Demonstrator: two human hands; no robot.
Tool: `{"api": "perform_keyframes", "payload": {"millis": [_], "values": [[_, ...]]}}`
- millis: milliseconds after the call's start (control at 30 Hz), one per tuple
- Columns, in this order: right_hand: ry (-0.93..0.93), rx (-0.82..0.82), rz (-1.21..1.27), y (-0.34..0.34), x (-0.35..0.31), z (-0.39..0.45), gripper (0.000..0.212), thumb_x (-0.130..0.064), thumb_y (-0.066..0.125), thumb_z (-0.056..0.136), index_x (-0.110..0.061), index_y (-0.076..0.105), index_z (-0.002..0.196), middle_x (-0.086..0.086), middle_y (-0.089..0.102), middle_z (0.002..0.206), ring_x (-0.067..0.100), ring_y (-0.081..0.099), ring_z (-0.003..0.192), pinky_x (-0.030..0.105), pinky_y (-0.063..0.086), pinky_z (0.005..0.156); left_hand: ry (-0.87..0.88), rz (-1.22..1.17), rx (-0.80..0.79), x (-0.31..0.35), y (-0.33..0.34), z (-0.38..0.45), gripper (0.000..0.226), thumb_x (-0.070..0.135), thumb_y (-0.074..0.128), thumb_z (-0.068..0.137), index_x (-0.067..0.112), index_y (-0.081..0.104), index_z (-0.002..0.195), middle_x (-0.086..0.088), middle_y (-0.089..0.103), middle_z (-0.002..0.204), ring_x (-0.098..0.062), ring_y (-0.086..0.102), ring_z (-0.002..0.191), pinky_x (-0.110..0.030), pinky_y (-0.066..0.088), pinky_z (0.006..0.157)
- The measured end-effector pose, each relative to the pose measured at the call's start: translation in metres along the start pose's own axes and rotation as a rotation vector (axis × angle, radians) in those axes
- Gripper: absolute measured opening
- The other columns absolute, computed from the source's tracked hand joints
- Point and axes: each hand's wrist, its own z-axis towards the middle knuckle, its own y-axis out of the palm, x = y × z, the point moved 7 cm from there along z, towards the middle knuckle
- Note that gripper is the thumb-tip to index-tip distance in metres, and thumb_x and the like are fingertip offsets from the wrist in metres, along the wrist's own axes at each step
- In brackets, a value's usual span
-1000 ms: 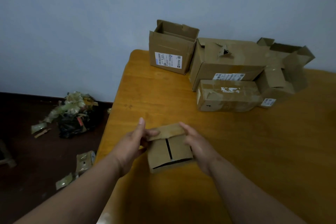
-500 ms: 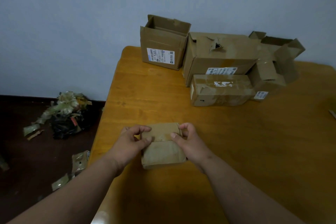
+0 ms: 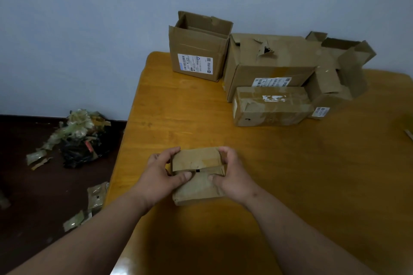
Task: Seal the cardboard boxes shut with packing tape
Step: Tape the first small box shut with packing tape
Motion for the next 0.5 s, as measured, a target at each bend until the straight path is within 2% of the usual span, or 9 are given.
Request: {"api": "perform_keyframes", "payload": {"millis": [67,133,233,300,400,500], "values": [[-0.001,-0.017,-0.022,0.000,-0.003,-0.002,0.072,-0.020,0.069,0.086,-0.044,0.027,0.140,-0.004,0.031,0.142,0.018,0.036,0.132,0.038,0.038,0.110,0.001,0.004,0.016,0.000,0.000,0.002,0.062,0.030,0.074,0.085,0.040,0.042,0.137,0.002,0.038,0.122,-0.009,0.049,0.094,-0.014,0.042,0.070],[-0.041,0.005,-0.132,0.002,-0.012,-0.006,0.079,-0.027,0.067,0.088,-0.050,0.019,0.147,-0.011,0.015,0.153,0.019,0.032,0.137,0.035,0.038,0.108,0.008,0.022,0.021,0.000,0.004,0.004,0.061,0.025,0.075,0.085,0.038,0.044,0.137,0.003,0.039,0.119,-0.012,0.052,0.091,-0.016,0.044,0.070],[-0.114,-0.012,-0.283,0.012,-0.025,-0.008,0.074,-0.037,0.062,0.093,-0.054,0.016,0.148,-0.018,-0.013,0.159,0.023,0.009,0.149,0.040,0.028,0.116,0.021,0.006,0.011,0.000,0.011,0.006,0.057,0.021,0.075,0.085,0.039,0.046,0.131,0.003,0.039,0.118,-0.017,0.052,0.092,-0.026,0.050,0.079],[-0.115,-0.058,-0.329,0.014,-0.024,-0.006,0.067,-0.040,0.058,0.095,-0.050,0.020,0.150,-0.021,-0.023,0.158,0.022,-0.004,0.150,0.042,0.018,0.119,0.016,-0.015,0.011,-0.002,0.013,0.009,0.055,0.019,0.076,0.083,0.042,0.046,0.124,0.002,0.039,0.119,-0.021,0.051,0.100,-0.036,0.052,0.089],[-0.076,-0.074,-0.227,0.009,-0.018,0.001,0.060,-0.043,0.054,0.097,-0.045,0.026,0.150,-0.015,-0.018,0.160,0.020,-0.006,0.151,0.042,0.014,0.121,-0.023,-0.081,-0.028,-0.008,0.015,0.013,0.055,0.022,0.080,0.079,0.046,0.048,0.117,0.002,0.041,0.121,-0.022,0.051,0.105,-0.039,0.052,0.090],[-0.032,-0.036,-0.185,0.010,-0.015,0.005,0.058,-0.045,0.054,0.097,-0.045,0.029,0.149,-0.009,-0.002,0.161,0.023,0.008,0.149,0.040,0.021,0.120,-0.072,-0.212,-0.074,-0.012,0.016,0.015,0.050,0.045,0.081,0.065,0.056,0.053,0.105,0.003,0.047,0.123,-0.023,0.057,0.107,-0.041,0.054,0.090]]}}
